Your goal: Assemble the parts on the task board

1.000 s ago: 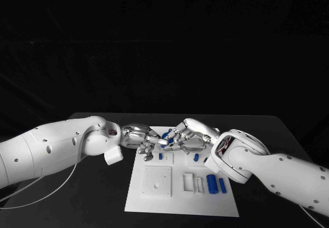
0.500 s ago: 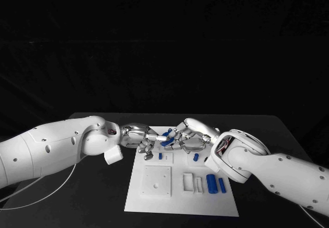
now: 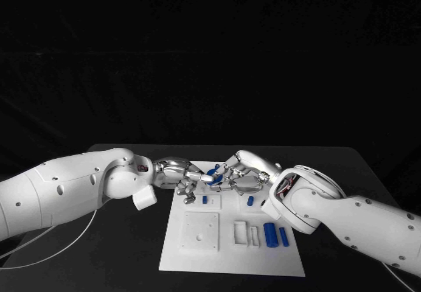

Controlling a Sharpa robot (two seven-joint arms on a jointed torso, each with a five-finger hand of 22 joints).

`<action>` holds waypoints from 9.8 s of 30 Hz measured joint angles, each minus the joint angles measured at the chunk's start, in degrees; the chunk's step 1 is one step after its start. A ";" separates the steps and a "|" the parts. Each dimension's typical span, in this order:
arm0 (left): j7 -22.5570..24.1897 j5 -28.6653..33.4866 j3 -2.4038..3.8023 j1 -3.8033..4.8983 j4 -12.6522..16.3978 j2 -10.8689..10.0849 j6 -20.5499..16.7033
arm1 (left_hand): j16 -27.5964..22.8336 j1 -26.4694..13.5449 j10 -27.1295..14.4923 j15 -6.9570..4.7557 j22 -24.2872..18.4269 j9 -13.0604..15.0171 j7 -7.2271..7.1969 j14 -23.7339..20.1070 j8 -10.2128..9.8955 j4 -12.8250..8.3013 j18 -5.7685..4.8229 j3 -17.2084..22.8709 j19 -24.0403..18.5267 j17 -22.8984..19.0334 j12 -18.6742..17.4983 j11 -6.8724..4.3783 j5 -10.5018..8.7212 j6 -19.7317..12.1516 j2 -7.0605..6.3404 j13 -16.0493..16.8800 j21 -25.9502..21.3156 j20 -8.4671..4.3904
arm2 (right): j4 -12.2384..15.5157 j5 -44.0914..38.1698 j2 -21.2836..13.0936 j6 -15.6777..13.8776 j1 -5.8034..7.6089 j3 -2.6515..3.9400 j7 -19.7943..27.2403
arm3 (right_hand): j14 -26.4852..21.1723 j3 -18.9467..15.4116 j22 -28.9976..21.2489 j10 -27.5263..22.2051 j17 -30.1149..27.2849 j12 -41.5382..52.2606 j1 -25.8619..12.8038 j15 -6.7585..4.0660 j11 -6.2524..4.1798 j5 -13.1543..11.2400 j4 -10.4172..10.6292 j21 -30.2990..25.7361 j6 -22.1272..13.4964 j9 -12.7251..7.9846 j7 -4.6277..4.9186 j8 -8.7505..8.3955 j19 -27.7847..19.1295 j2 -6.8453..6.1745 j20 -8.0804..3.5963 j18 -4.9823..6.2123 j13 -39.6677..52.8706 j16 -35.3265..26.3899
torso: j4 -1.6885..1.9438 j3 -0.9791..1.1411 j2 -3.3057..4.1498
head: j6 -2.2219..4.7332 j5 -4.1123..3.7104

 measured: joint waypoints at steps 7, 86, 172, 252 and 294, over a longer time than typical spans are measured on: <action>-0.27 0.16 0.00 0.01 -0.01 0.05 -0.20 | 0.22 2.02 0.00 0.00 0.00 -0.33 0.09 0.00 0.66 -2.19 0.00 1.24 0.00 -0.18 0.26 0.00 1.32 -0.09 2.02 -0.09 0.00 0.00 | 0.06 -0.21 0.00 -0.45 -0.03 -0.02 -0.32 | 0.00 0.17 0.21 0.06 0.06 -0.22 0.08 0.00 -0.04 0.44 0.18 0.00 0.06 0.01 -0.05 0.03 0.00 -0.51 0.00 0.00 0.00 0.00 | 0.00 0.01 -0.01 | -0.03 -0.01; -2.57 2.01 -0.19 0.01 0.73 0.20 -9.94 | 3.17 -5.27 -4.63 0.12 0.00 22.10 -0.83 -3.21 10.26 -8.93 -0.01 7.34 -2.78 -2.82 0.82 -0.38 22.90 -2.24 5.17 -1.15 3.56 0.28 | -0.68 -0.27 -0.31 -1.15 -0.06 -0.03 -2.37 | -2.07 -4.98 -2.18 -2.19 -4.04 -2.51 -0.80 1.41 1.32 2.22 4.11 -4.94 -4.66 0.37 0.43 0.50 -0.17 -2.49 0.58 -0.03 -1.88 -5.27 | -0.04 -0.02 -0.02 | -0.54 -0.09; -27.66 -51.89 -3.83 -4.88 3.95 6.25 -42.40 | 1.73 -6.94 1.15 -1.63 -0.01 16.32 -0.99 4.31 8.30 -11.50 0.89 10.88 0.93 3.76 0.60 -1.95 33.91 3.66 -0.81 -2.45 7.29 -1.34 | -26.04 16.19 2.16 -11.71 2.67 5.57 3.92 | -5.47 -10.20 -13.20 -4.20 -11.78 -3.83 1.75 2.58 2.55 12.41 7.34 -13.53 -8.81 0.03 1.94 0.44 -0.33 -3.51 1.96 -0.49 -20.91 -7.99 | 0.51 0.24 -2.07 | -6.18 0.74; -26.85 -53.23 -3.50 -5.39 -0.24 9.60 -35.35 | 1.51 -6.42 1.23 -1.61 -0.01 16.24 -1.16 4.29 8.99 -11.51 0.88 10.88 0.71 4.04 0.59 -1.83 33.15 3.49 -0.72 -2.28 7.55 -1.13 | -25.99 16.35 2.95 -11.21 2.75 5.57 4.15 | -5.66 -9.48 -14.14 -4.20 -12.08 -3.55 1.22 2.37 2.55 14.50 7.74 -13.32 -8.81 0.00 1.93 0.44 -0.33 -4.04 1.96 -0.51 -21.60 -7.99 | 1.08 0.12 -1.81 | -6.80 0.02; -26.81 -53.25 -3.12 -5.25 -2.70 11.38 -31.98 | 1.51 -6.42 1.14 -1.59 0.01 16.42 -1.24 4.29 9.49 -11.59 0.88 10.80 0.56 4.08 0.58 -1.92 32.80 3.73 -0.71 -2.00 7.55 -0.98 | -26.44 16.35 3.40 -10.84 2.75 5.57 4.25 | -5.66 -9.01 -14.38 -4.20 -12.12 -3.55 1.22 2.37 2.55 15.51 7.90 -13.32 -8.80 0.01 1.93 0.44 -0.33 -4.04 1.96 -0.52 -21.71 -7.99 | 1.15 0.07 -1.74 | -7.16 -0.28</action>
